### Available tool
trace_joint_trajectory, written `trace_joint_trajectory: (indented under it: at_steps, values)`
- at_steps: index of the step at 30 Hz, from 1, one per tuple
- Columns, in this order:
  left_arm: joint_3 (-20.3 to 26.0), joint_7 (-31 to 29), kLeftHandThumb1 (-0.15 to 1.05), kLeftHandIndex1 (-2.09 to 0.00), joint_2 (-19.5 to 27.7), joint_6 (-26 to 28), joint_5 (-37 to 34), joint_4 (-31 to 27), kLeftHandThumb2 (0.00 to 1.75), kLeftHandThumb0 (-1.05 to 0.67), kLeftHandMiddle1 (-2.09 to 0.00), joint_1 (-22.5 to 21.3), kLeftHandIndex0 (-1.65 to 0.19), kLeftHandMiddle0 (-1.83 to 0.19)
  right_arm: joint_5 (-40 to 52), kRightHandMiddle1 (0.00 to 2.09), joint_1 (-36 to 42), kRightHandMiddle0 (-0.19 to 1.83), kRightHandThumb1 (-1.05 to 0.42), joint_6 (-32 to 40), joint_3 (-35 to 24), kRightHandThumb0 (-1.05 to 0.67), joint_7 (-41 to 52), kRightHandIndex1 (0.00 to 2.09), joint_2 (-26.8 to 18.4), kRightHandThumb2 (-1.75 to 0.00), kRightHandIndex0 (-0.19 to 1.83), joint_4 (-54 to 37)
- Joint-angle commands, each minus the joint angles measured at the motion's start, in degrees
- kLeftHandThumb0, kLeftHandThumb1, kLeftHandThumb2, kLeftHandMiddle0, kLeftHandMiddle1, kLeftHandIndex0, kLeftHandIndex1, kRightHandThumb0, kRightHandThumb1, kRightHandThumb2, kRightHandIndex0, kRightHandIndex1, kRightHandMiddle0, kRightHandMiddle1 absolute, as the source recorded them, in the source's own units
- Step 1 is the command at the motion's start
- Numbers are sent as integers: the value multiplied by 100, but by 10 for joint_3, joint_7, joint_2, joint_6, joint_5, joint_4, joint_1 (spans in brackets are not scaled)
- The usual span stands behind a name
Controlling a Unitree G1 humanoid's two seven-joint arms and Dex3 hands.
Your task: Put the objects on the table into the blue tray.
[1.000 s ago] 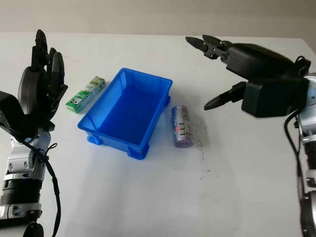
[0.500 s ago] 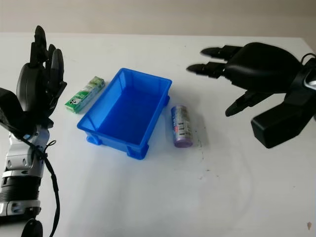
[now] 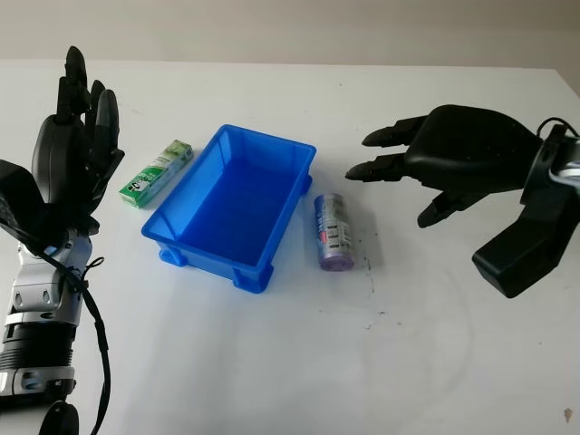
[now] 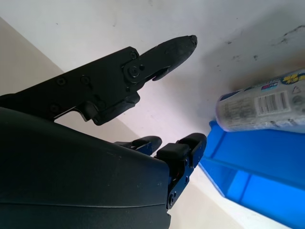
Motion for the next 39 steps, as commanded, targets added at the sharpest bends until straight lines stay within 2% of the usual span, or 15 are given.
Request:
trace_joint_trajectory:
  at_steps: [1,10,28,39]
  values:
    - [2,2,105,-2,4,-9,1,7,53,-75,-5,-9,19,18,-13,10,-13,53,-84,-7,10,-47,-24,10,-8,-5,49,-2]
    - [-4,-6,105,-2,7,-12,3,7,54,-75,-5,-7,19,18,-34,8,-21,56,-79,-6,44,-43,-86,9,7,-5,52,21]
    - [-3,6,105,-1,5,-14,10,6,54,-76,-5,-6,19,19,-11,7,-33,56,-79,-18,54,-45,-96,7,41,-5,53,28]
    - [-3,8,105,0,4,-11,9,1,54,-75,-5,-4,19,19,-21,8,-30,57,-77,-26,68,-47,-112,7,42,-5,54,19]
